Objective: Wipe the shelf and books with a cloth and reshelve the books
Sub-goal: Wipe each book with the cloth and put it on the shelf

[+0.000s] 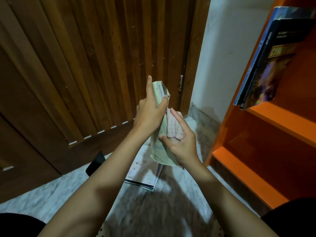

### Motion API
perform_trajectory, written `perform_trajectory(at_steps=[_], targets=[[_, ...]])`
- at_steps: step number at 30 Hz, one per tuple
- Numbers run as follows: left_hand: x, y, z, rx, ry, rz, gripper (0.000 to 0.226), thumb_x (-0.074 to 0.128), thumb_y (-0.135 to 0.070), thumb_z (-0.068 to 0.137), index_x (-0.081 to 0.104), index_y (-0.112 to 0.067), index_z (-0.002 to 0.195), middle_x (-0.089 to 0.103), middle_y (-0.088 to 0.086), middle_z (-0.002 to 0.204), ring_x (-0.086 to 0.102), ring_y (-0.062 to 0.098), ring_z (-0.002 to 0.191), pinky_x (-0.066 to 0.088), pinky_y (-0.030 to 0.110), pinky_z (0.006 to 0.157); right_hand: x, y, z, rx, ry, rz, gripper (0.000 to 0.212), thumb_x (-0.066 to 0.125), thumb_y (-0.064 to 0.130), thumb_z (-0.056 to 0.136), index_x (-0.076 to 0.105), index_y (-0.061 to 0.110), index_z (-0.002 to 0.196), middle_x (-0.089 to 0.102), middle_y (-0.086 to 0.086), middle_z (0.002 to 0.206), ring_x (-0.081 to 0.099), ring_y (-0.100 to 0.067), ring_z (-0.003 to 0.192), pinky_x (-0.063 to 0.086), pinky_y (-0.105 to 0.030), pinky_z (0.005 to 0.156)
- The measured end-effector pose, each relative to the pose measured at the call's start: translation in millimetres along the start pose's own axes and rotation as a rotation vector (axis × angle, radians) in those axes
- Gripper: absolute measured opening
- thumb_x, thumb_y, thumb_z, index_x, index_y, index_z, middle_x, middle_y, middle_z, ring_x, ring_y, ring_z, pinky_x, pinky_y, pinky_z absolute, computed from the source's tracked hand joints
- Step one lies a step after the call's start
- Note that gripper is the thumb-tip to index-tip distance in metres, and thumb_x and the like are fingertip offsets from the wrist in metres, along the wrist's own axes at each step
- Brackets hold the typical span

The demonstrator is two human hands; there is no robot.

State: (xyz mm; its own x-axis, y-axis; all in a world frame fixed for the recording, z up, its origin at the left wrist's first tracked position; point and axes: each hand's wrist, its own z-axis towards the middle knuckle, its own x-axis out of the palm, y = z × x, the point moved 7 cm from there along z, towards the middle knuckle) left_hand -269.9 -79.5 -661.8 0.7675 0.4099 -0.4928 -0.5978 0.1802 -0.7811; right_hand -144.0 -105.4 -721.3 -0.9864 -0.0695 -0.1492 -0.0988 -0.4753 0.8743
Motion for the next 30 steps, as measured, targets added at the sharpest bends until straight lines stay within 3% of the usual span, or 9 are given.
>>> perform_trajectory(at_steps=[5, 8, 11, 14, 18, 21, 24, 28, 30], targets=[[-5.8, -4.2, 11.4, 0.043, -0.09, -0.158, 0.053, 0.046, -0.028, 0.097, 0.019, -0.023, 0.143, 0.055, -0.004, 0.114, 0.064, 0.009, 0.086, 0.06, 0.033, 0.069, 10.6, 10.5, 5.7, -0.033, -0.051, -0.212, 0.082, 0.076, 0.013, 0.074, 0.036, 0.039, 0.14, 0.046, 0.01, 0.139, 0.044, -0.002, 0.126, 0.044, -0.021, 0.102], [-12.1, 1.4, 17.4, 0.011, -0.164, -0.293, 0.047, 0.048, -0.02, 0.097, 0.025, -0.018, 0.138, 0.058, 0.0, 0.106, 0.066, 0.011, 0.08, 0.058, 0.024, 0.063, 11.3, 11.9, 12.3, -0.016, 0.018, -0.214, 0.088, 0.08, 0.027, 0.073, 0.03, 0.037, 0.144, 0.044, 0.014, 0.134, 0.041, 0.0, 0.124, 0.035, -0.005, 0.095], [-19.4, 16.8, 18.0, -0.072, -0.267, -0.459, 0.043, 0.047, -0.016, 0.097, 0.028, -0.016, 0.135, 0.059, -0.004, 0.1, 0.066, 0.009, 0.079, 0.056, 0.021, 0.062, 7.3, 9.7, 16.1, 0.027, 0.037, -0.177, 0.087, 0.076, 0.04, 0.074, 0.025, 0.04, 0.145, 0.04, 0.02, 0.124, 0.04, 0.009, 0.116, 0.035, -0.008, 0.092], [-17.9, 29.3, 15.3, -0.127, -0.283, -0.59, 0.044, 0.048, -0.017, 0.097, 0.027, -0.02, 0.136, 0.058, 0.0, 0.111, 0.067, 0.017, 0.089, 0.059, 0.031, 0.069, 7.8, -3.6, 12.0, 0.107, 0.062, -0.096, 0.076, 0.061, 0.049, 0.081, 0.024, 0.036, 0.146, 0.037, 0.015, 0.121, 0.039, 0.011, 0.113, 0.036, -0.011, 0.093], [-15.2, 29.2, 9.1, -0.042, -0.202, -0.666, 0.05, 0.048, -0.018, 0.098, 0.026, -0.029, 0.141, 0.053, 0.003, 0.127, 0.065, 0.025, 0.105, 0.059, 0.04, 0.076, 0.0, -16.8, 9.1, 0.136, 0.0, -0.071, 0.06, 0.049, 0.041, 0.091, 0.029, 0.027, 0.146, 0.04, 0.008, 0.117, 0.044, 0.012, 0.108, 0.035, 0.003, 0.082], [-16.9, 28.7, 6.0, -0.01, -0.187, -0.726, 0.045, 0.045, -0.014, 0.098, 0.033, -0.029, 0.139, 0.046, 0.004, 0.136, 0.061, 0.029, 0.111, 0.06, 0.037, 0.074, -13.9, -17.5, 22.3, 0.147, -0.087, -0.107, 0.054, 0.048, 0.035, 0.095, 0.031, 0.026, 0.145, 0.037, 0.004, 0.114, 0.052, 0.003, 0.099, 0.049, -0.006, 0.074], [-17.0, 27.6, 5.5, -0.009, -0.188, -0.761, 0.041, 0.043, -0.013, 0.099, 0.037, -0.032, 0.135, 0.043, 0.008, 0.14, 0.058, 0.033, 0.114, 0.059, 0.033, 0.074, -17.7, 1.4, 50.4, 0.054, -0.109, -0.251, 0.05, 0.047, 0.035, 0.096, 0.033, 0.026, 0.144, 0.036, -0.001, 0.124, 0.05, 0.003, 0.095, 0.046, -0.003, 0.067], [-20.9, 23.6, 7.4, 0.035, -0.207, -0.8, 0.042, 0.042, -0.011, 0.098, 0.037, -0.027, 0.137, 0.045, 0.016, 0.139, 0.052, 0.039, 0.119, 0.053, 0.037, 0.085, 17.4, 54.7, 78.3, -0.38, 0.113, -0.552, 0.048, 0.048, 0.034, 0.096, 0.038, 0.026, 0.142, 0.043, -0.008, 0.126, 0.053, -0.015, 0.1, 0.052, -0.026, 0.068], [-25.4, 24.8, 8.7, 0.021, -0.218, -0.832, 0.042, 0.041, -0.009, 0.099, 0.035, -0.025, 0.137, 0.046, 0.018, 0.137, 0.054, 0.039, 0.116, 0.054, 0.032, 0.08, 18.1, 55.1, 89.3, -0.458, 0.127, -0.673, 0.048, 0.047, 0.036, 0.096, 0.038, 0.026, 0.142, 0.046, -0.009, 0.124, 0.054, -0.017, 0.095, 0.053, -0.03, 0.065]])
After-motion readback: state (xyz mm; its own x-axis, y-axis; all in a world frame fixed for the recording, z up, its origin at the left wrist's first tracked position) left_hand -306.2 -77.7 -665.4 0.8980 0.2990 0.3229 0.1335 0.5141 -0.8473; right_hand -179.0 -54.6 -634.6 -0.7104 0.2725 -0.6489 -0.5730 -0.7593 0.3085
